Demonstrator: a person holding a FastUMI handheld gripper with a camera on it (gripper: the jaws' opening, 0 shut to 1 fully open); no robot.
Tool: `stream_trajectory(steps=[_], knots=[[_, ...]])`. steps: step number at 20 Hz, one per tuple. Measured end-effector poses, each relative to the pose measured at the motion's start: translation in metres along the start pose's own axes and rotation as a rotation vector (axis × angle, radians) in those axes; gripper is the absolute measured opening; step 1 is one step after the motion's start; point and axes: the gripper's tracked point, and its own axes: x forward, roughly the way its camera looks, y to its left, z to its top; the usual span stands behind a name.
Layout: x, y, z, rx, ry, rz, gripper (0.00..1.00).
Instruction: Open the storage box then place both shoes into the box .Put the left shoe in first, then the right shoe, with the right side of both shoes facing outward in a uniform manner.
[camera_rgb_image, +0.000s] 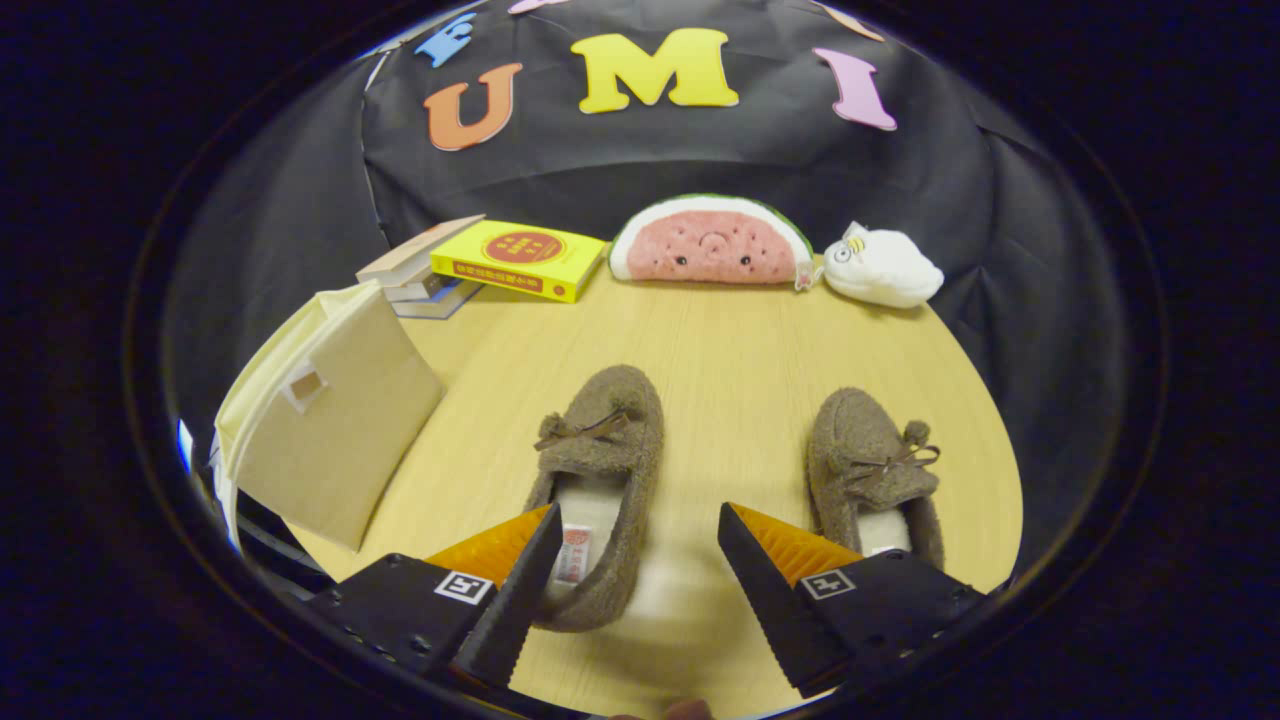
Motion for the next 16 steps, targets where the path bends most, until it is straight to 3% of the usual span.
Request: stream_trajectory(steps=[2,9,11,13,15,16], knots=[[0.022,0.001,-0.009,0.041,0.064,0.009,0.92],[0.037,0.015,-0.016,0.104,0.136,0.054,0.52],[0.04,0.018,-0.018,0.152,0.154,0.074,0.51],[0.043,0.015,-0.012,0.167,0.168,0.064,0.35],[0.043,0.013,-0.012,0.179,0.174,0.056,0.34],[0.043,0.013,-0.012,0.175,0.19,0.056,0.15]])
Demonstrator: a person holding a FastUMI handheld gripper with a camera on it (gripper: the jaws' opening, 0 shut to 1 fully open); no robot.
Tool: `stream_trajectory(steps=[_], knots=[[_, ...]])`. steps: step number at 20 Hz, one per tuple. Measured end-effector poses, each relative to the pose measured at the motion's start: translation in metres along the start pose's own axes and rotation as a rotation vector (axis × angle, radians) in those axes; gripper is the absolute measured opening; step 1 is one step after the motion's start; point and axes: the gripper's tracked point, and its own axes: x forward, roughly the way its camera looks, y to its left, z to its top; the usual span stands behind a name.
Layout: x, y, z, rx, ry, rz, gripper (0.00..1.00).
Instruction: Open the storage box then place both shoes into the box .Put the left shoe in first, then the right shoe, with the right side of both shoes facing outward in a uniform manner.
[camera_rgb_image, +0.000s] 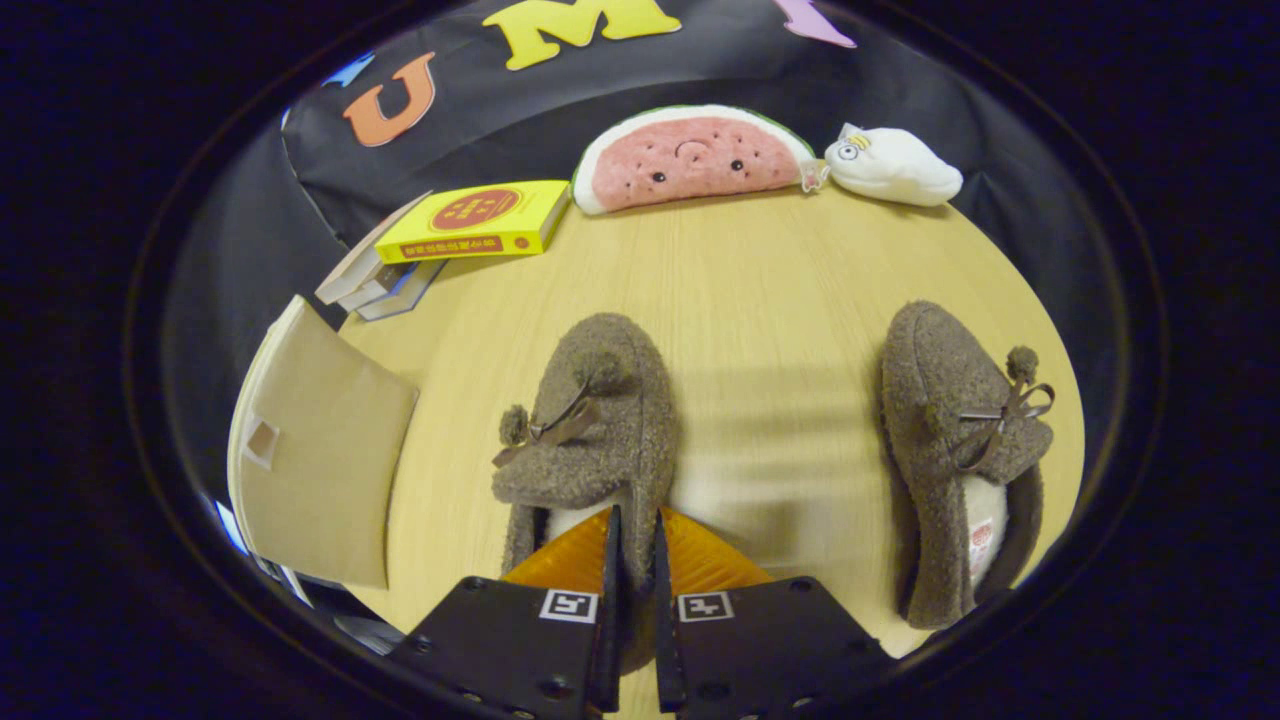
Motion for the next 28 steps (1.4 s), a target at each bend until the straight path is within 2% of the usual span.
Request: stream_trajectory(steps=[3,10,14,24,28], knots=[[0.001,-0.002,0.003,0.035,0.012,-0.006,0.01],[-0.016,0.014,0.002,0.184,0.034,0.013,0.01],[-0.048,0.042,0.003,0.23,0.015,0.027,0.01],[-0.155,0.182,0.068,0.315,-0.133,0.16,0.01],[-0.169,0.252,0.081,0.276,-0.168,0.206,0.0]])
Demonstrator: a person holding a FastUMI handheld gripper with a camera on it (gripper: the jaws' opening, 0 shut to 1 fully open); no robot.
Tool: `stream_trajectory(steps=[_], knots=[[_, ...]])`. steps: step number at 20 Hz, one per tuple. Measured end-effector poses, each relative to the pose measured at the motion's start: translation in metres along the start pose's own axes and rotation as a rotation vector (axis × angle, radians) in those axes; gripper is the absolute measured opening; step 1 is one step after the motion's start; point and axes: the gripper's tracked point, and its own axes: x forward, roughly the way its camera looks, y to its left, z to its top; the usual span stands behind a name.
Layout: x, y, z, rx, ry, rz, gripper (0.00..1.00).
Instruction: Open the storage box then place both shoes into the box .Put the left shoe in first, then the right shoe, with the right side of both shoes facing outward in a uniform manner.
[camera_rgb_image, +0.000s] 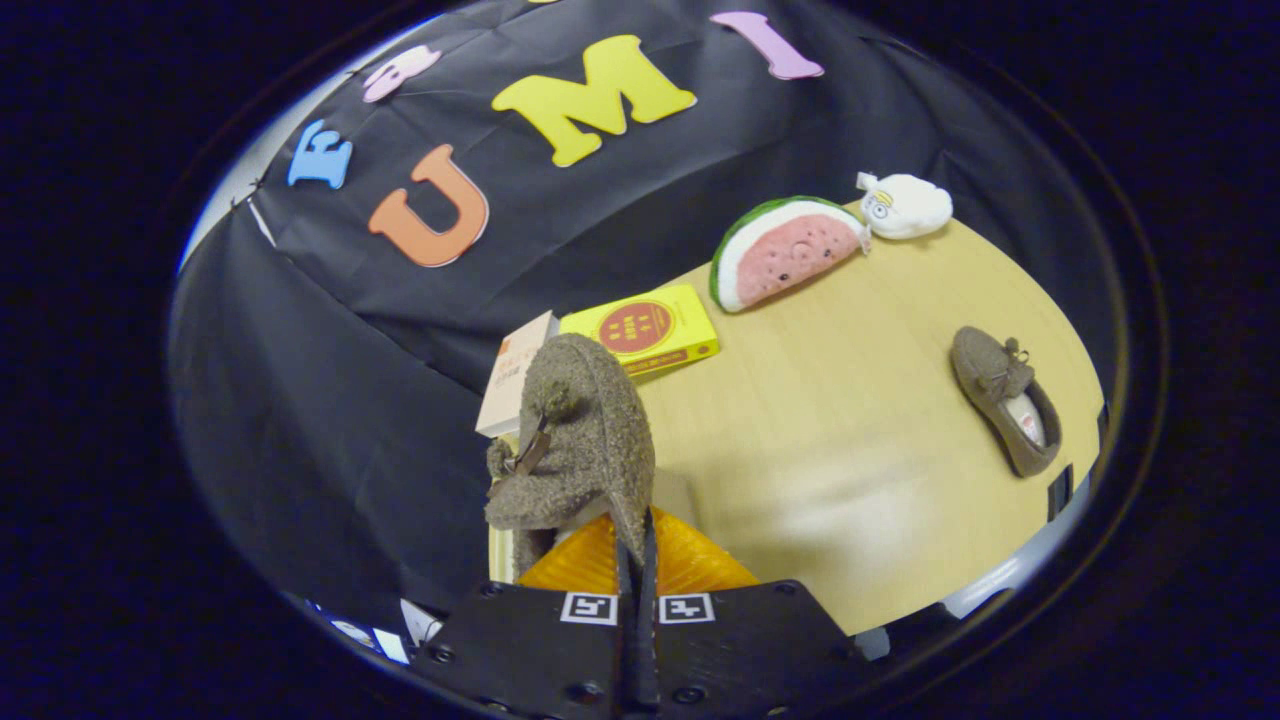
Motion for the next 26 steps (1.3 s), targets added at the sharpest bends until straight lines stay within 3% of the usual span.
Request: stream_trajectory(steps=[6,11,23,26], knots=[[0.041,0.067,-0.063,-0.027,0.072,0.019,0.01],[0.084,0.062,-0.11,-0.017,0.13,-0.052,0.01],[0.17,0.053,-0.173,0.04,0.266,-0.173,0.01],[0.175,0.06,-0.176,0.016,0.281,-0.15,0.16]])
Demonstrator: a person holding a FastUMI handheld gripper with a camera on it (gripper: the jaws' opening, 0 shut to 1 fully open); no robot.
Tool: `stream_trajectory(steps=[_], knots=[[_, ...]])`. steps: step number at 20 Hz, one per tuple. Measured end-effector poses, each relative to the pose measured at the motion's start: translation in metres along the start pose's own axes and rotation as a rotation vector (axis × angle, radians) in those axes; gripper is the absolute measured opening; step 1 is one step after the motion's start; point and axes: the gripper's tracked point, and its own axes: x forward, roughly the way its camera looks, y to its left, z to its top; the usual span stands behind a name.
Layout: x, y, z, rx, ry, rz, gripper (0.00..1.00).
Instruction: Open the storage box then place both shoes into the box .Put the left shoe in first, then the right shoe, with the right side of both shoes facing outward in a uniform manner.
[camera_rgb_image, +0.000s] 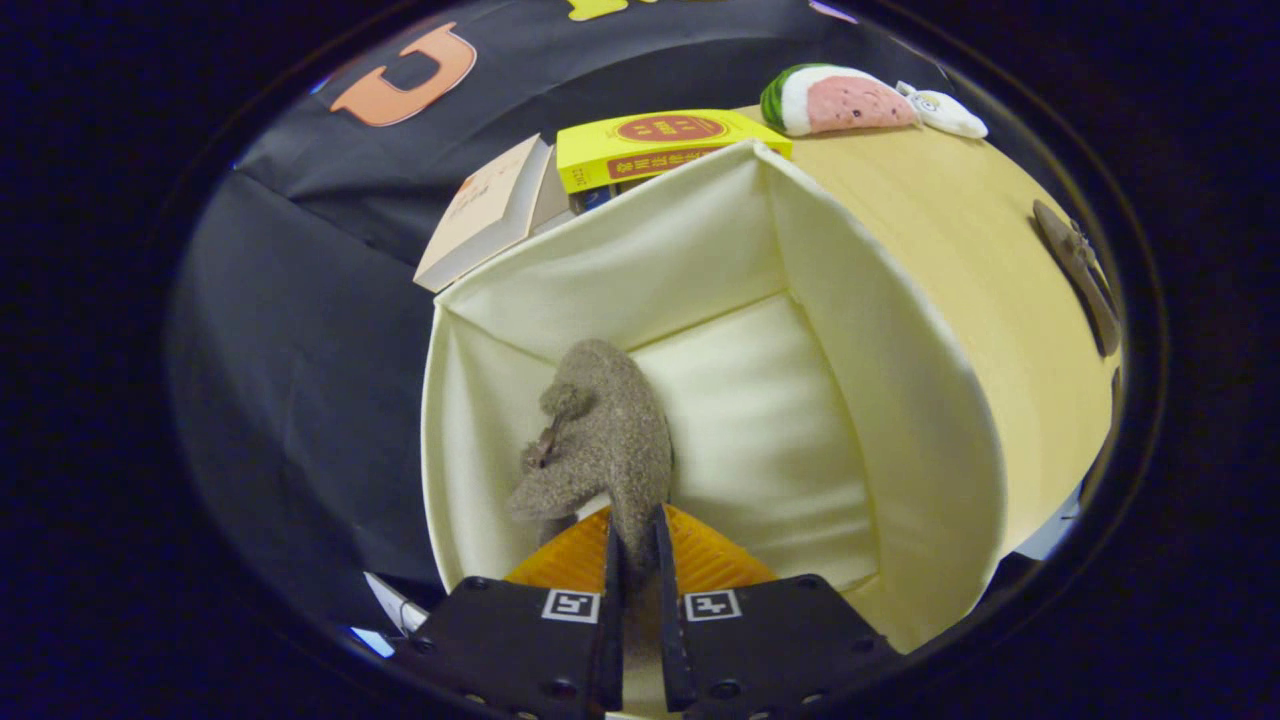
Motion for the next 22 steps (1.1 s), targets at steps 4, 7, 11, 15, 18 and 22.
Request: stream_trajectory(steps=[4,7,11,15,18,22], knots=[[-0.001,-0.001,-0.007,-0.032,0.025,-0.009,0.34],[-0.017,0.003,0.002,-0.109,-0.02,0.005,0.7],[-0.047,0.011,0.018,-0.2,-0.102,0.04,0.82],[-0.093,0.005,0.039,-0.261,-0.206,0.067,0.87],[-0.135,-0.016,0.057,-0.3,-0.28,0.082,0.87],[-0.193,-0.07,0.085,-0.317,-0.356,0.087,0.92]])
